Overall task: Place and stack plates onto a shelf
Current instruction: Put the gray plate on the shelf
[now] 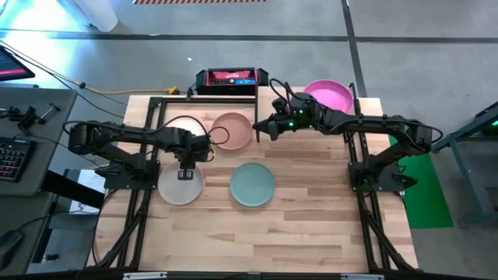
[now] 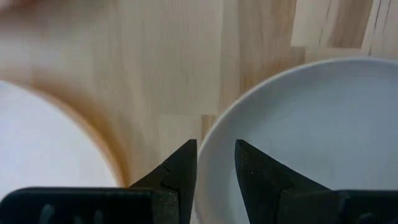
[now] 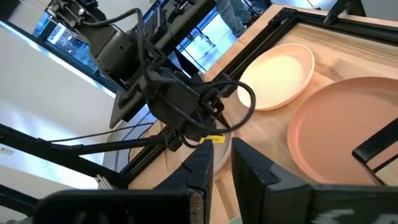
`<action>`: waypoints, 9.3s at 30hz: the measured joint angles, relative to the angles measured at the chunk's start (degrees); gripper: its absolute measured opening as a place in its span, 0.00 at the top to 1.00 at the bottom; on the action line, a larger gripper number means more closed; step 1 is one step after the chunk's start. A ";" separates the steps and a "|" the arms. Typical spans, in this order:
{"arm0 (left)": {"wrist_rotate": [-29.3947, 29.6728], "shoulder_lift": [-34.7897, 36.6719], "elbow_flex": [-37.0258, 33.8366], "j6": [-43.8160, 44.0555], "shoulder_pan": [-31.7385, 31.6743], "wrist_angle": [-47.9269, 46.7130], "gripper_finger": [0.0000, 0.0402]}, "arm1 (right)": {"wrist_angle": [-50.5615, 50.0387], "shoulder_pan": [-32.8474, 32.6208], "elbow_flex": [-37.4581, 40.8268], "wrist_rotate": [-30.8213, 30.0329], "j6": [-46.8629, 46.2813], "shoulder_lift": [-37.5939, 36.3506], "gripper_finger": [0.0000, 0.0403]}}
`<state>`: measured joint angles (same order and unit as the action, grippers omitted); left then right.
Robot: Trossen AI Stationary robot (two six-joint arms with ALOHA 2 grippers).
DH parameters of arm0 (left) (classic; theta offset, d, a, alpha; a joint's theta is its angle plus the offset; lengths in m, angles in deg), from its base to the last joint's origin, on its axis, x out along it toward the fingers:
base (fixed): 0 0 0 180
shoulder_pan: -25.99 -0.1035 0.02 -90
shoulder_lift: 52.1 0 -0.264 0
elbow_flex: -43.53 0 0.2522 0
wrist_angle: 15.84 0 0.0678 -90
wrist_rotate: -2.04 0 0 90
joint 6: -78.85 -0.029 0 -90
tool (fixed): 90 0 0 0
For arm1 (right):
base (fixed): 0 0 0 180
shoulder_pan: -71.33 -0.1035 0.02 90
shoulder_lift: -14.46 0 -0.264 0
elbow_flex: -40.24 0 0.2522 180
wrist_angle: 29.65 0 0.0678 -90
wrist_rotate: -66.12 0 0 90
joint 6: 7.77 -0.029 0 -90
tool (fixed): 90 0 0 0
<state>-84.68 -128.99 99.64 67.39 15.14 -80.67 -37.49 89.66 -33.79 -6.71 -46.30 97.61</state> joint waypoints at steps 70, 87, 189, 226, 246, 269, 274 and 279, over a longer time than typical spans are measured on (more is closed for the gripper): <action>5.25 -8.24 22.97 3.90 0.00 -11.34 1.00 | -2.46 -0.02 -0.04 -0.11 5.11 -12.17 0.91; 12.39 -8.16 44.83 8.28 -5.38 -4.33 1.00 | -4.16 -0.02 -0.04 -0.73 7.54 -14.39 0.91; 11.39 -17.59 46.99 9.51 -9.16 23.23 1.00 | -12.94 4.01 -0.02 -20.00 35.63 -22.03 0.74; 18.70 -17.61 46.99 13.85 -4.83 12.18 1.00 | -26.64 -4.61 -0.02 -29.29 17.40 -12.55 0.74; 18.60 -17.61 47.06 13.79 -4.85 11.55 0.97 | -28.79 -4.59 -0.02 -31.71 3.50 -12.52 0.99; 11.19 -10.63 46.97 14.24 -8.13 18.46 0.75 | -30.32 -0.10 -0.04 -33.21 1.55 -13.27 1.00; 11.14 -8.02 46.97 14.24 -8.31 18.30 0.75 | -30.35 3.95 -0.04 -33.30 2.55 -13.25 1.00; 11.06 -6.80 46.99 14.24 -8.31 17.94 0.75 | -30.35 8.36 -0.04 -35.08 2.95 -13.22 1.00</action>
<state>-73.62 -135.79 146.63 81.63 6.84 -62.73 -67.84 98.01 -33.83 -41.80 -43.35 84.39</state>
